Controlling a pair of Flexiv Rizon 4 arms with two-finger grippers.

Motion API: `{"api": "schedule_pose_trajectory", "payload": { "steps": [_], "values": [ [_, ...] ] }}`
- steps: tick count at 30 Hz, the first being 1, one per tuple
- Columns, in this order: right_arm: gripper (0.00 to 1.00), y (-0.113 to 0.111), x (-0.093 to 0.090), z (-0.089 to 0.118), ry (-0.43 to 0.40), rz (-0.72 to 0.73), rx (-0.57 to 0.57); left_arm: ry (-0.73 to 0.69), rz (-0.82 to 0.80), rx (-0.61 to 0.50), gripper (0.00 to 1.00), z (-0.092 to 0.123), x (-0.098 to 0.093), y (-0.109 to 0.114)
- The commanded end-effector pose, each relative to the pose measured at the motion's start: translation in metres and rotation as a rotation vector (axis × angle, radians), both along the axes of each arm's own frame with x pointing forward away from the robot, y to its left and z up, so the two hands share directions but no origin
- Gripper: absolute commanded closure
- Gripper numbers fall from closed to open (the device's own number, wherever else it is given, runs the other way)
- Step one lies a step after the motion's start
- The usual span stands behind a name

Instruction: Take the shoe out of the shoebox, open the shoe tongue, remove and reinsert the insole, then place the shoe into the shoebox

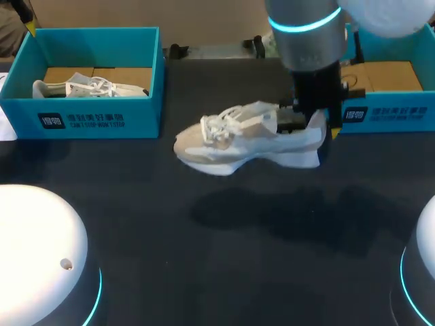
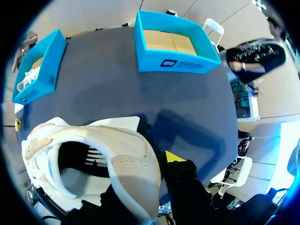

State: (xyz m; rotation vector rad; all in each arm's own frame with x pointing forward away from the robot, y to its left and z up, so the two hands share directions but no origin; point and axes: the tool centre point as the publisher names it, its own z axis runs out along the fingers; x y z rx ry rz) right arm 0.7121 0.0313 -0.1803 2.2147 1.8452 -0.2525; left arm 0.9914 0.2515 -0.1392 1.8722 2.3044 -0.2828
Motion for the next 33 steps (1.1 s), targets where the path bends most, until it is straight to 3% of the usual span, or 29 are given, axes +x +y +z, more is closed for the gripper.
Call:
{"api": "schedule_pose_trajectory", "payload": {
  "steps": [1,10,22,25,33],
  "values": [
    [1.0,0.002,-0.02,-0.005,-0.029,0.0,0.008,-0.002,0.001,0.003,0.0,0.001,-0.001,0.0],
    [1.0,0.006,-0.029,-0.025,-0.046,0.0,-0.015,-0.002,0.001,0.003,0.0,0.001,-0.001,0.0],
    [1.0,0.003,-0.027,-0.09,-0.032,-0.02,-0.008,-0.002,0.001,0.003,0.0,0.001,-0.001,0.0],
    [1.0,0.005,-0.025,-0.111,-0.005,-0.004,-0.069,-0.002,0.001,0.003,0.0,0.001,-0.001,0.0],
    [1.0,0.01,-0.021,-0.149,0.008,-0.01,-0.039,-0.002,0.001,0.003,0.0,0.001,-0.001,0.0]
  ]
}}
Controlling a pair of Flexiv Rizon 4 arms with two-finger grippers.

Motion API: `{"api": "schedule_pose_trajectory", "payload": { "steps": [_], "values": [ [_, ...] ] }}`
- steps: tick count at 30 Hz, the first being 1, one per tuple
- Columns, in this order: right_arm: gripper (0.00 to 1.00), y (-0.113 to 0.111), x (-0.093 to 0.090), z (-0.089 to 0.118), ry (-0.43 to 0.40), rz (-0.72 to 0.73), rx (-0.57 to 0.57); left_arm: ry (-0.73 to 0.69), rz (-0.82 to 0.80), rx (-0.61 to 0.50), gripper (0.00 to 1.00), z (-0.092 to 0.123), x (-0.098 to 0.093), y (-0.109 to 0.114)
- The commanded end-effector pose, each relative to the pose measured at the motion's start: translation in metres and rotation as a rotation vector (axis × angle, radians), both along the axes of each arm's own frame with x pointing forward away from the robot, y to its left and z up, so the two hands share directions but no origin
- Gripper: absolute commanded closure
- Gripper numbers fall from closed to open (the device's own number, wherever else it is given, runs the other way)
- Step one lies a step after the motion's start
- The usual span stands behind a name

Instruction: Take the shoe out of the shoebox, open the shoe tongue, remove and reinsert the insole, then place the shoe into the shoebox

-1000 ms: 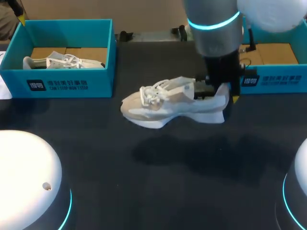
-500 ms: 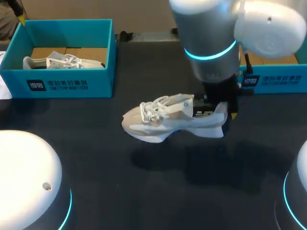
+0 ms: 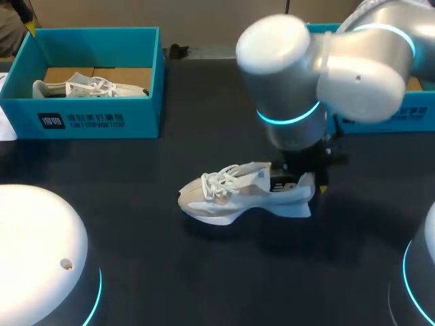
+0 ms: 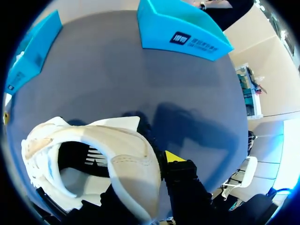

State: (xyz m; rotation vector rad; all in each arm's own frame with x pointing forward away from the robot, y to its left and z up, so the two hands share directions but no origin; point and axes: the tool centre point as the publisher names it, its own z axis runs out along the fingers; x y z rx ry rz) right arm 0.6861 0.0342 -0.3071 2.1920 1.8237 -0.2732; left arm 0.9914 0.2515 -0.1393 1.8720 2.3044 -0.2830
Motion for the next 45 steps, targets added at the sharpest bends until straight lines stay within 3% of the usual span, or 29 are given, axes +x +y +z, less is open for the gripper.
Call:
{"api": "schedule_pose_trajectory", "payload": {
  "steps": [1,16,29,31,32,36,45],
  "values": [
    [1.0,0.008,0.005,-0.025,0.015,-0.01,-0.007,-0.002,0.001,0.003,0.0,0.001,-0.001,0.0],
    [1.0,0.023,0.011,-0.062,-0.007,0.04,-0.013,-0.002,0.001,0.003,0.0,0.001,-0.001,0.0],
    [1.0,0.019,0.013,-0.08,-0.015,0.045,0.037,-0.002,0.001,0.003,0.0,0.001,-0.001,0.0],
    [0.76,0.019,0.014,-0.081,-0.022,0.054,0.048,-0.002,0.001,0.003,0.0,0.001,-0.001,0.0],
    [0.71,0.019,0.015,-0.081,-0.023,0.054,0.048,-0.002,0.001,0.003,0.0,0.001,-0.001,0.0],
    [0.66,0.017,0.017,-0.081,-0.033,0.041,0.063,-0.002,0.001,0.003,0.0,0.001,-0.001,0.0],
    [0.55,0.019,0.015,-0.055,-0.052,0.076,0.081,-0.002,0.001,0.003,0.0,0.001,-0.001,0.0]
  ]
}}
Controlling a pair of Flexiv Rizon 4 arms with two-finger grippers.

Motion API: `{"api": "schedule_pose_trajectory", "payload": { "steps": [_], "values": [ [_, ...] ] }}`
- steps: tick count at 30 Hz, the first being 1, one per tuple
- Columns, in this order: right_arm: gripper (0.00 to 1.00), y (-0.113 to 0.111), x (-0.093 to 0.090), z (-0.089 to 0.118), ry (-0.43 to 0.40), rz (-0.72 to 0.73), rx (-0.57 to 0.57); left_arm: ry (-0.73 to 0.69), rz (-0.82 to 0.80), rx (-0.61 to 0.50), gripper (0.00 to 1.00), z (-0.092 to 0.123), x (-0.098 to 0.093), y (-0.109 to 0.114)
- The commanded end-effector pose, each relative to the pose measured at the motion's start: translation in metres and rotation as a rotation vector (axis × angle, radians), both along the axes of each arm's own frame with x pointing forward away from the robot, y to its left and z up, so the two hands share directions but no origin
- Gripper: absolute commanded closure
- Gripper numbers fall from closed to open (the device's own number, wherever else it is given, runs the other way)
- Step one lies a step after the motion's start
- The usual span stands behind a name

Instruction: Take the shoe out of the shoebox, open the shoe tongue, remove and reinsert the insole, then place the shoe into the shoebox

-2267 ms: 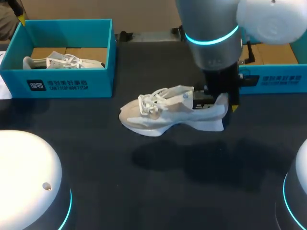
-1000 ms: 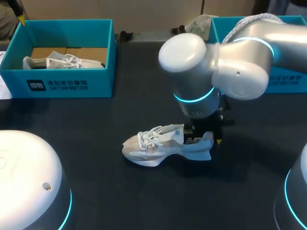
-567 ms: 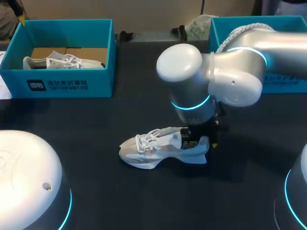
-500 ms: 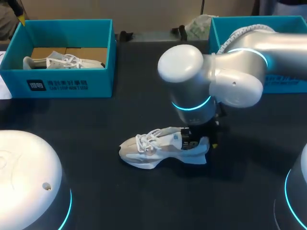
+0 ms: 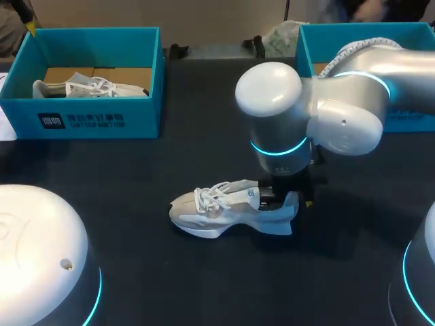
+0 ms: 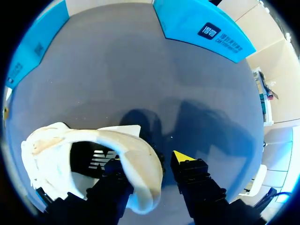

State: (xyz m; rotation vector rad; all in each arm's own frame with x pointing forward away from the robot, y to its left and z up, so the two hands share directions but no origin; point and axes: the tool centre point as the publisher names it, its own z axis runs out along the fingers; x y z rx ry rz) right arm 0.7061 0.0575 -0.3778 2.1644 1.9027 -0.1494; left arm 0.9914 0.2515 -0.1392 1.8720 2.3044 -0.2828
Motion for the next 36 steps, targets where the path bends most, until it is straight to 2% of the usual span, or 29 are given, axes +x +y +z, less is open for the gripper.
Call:
{"api": "schedule_pose_trajectory", "payload": {
  "steps": [1,5,8,9,12,19,23,26,32,34,36],
  "values": [
    [0.55,-0.003,-0.005,0.02,-0.006,0.029,0.016,-0.002,0.001,0.003,0.0,0.001,-0.001,0.0],
    [0.49,0.0,-0.006,0.037,-0.011,0.09,0.056,-0.002,0.001,0.003,0.0,0.001,-0.001,0.0],
    [0.29,0.004,-0.007,0.051,-0.002,0.17,0.066,-0.002,0.001,0.003,0.0,0.001,-0.001,0.0],
    [0.13,0.006,-0.007,0.056,0.0,0.192,0.067,-0.002,0.001,0.003,0.0,0.001,-0.001,0.0],
    [0.0,0.011,-0.008,0.068,0.018,0.28,0.042,-0.002,0.001,0.003,0.0,0.001,-0.001,0.0],
    [0.0,0.019,-0.008,0.1,0.02,0.492,0.025,-0.002,0.001,0.003,0.0,0.001,-0.001,0.0],
    [0.0,0.022,-0.009,0.115,0.019,0.678,0.039,-0.002,0.001,0.003,0.0,0.001,-0.001,0.0],
    [0.0,0.026,-0.012,0.127,-0.009,0.88,0.044,-0.002,0.001,0.003,0.0,0.001,-0.001,0.0],
    [0.0,0.03,-0.012,0.139,-0.025,1.172,0.03,-0.002,0.001,0.003,0.0,0.001,-0.001,0.0],
    [0.0,0.029,-0.011,0.14,0.02,1.217,-0.017,-0.002,0.001,0.003,0.0,0.001,-0.001,0.0],
    [0.0,0.029,-0.011,0.14,0.02,1.217,-0.017,-0.002,0.001,0.003,0.0,0.001,-0.001,0.0]
  ]
}}
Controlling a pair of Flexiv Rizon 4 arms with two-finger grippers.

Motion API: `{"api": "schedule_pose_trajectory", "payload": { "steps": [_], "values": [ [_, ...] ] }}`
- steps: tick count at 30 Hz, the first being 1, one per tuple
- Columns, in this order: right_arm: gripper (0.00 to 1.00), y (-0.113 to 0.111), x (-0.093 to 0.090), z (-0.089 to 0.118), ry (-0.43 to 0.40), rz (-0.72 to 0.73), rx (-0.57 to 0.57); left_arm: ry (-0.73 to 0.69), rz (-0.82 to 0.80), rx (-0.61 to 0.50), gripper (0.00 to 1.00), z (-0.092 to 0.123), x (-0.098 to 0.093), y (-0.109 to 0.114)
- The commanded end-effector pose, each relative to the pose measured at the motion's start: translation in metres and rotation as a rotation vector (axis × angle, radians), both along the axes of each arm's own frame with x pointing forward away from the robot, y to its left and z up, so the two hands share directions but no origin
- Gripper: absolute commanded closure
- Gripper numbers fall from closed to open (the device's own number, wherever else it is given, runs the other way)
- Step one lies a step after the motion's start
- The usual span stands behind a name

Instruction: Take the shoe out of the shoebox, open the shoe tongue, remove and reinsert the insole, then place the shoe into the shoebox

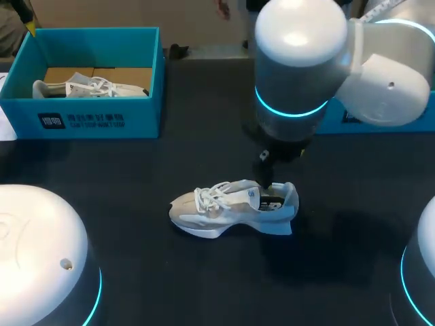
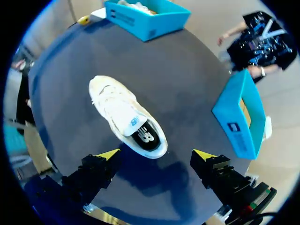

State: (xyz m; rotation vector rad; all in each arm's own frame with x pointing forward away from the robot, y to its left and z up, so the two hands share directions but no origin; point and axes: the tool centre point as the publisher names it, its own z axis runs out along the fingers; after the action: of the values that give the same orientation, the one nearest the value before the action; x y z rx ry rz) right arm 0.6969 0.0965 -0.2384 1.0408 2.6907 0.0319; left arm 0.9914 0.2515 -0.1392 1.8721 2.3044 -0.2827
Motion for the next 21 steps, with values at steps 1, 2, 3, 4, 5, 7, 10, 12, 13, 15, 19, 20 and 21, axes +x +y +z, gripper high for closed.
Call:
{"api": "schedule_pose_trajectory", "payload": {
  "steps": [1,2,3,4,5,7,10,12,13,15,19,20,21],
  "values": [
    [0.0,-0.0105,-0.002,0.0004,-0.009,0.257,-0.022,-0.002,0.001,0.003,0.0,0.0005,-0.0008,-0.0003],
    [0.0,-0.0105,-0.002,0.0004,-0.009,0.257,-0.022,-0.002,0.001,0.003,0.0,0.0005,-0.0008,-0.0003],
    [0.0,-0.0105,-0.002,0.0004,-0.009,0.257,-0.022,-0.002,0.001,0.003,0.0,0.0005,-0.0008,-0.0003],
    [0.0,-0.0105,-0.002,0.0004,-0.009,0.257,-0.022,-0.002,0.001,0.003,0.0,0.0005,-0.0008,-0.0003],
    [0.0,-0.0105,-0.002,0.0004,-0.009,0.257,-0.022,-0.002,0.001,0.003,0.0,0.0005,-0.0008,-0.0003],
    [0.0,-0.0105,-0.002,0.0004,-0.009,0.257,-0.022,-0.002,0.001,0.003,0.0,0.0005,-0.0008,-0.0003],
    [0.0,-0.0105,-0.002,0.0004,-0.009,0.257,-0.022,-0.002,0.001,0.003,0.0,0.0005,-0.0008,-0.0003],
    [0.0,-0.0105,-0.002,0.0004,-0.009,0.257,-0.022,-0.002,0.001,0.003,0.0,0.0005,-0.0008,-0.0003],
    [0.0,-0.0105,-0.002,0.0004,-0.009,0.257,-0.022,-0.002,0.001,0.003,0.0,0.0005,-0.0008,-0.0003],
    [0.0,-0.0098,-0.0019,-0.0001,-0.03,0.311,0.039,-0.002,0.001,0.003,0.0,0.0005,-0.0008,-0.0003],
    [0.0,-0.0121,-0.0052,-0.0043,-0.024,0.493,0.127,-0.002,0.001,0.003,0.0,0.0005,-0.0008,-0.0003],
    [0.0,-0.0142,-0.0061,-0.0056,-0.02,0.501,0.134,-0.002,0.001,0.003,0.0,0.0005,-0.0008,-0.0003],
    [0.0,-0.0167,-0.0067,-0.0068,-0.017,0.531,0.164,-0.002,0.001,0.003,0.0,0.0005,-0.0008,-0.0003]
  ]
}}
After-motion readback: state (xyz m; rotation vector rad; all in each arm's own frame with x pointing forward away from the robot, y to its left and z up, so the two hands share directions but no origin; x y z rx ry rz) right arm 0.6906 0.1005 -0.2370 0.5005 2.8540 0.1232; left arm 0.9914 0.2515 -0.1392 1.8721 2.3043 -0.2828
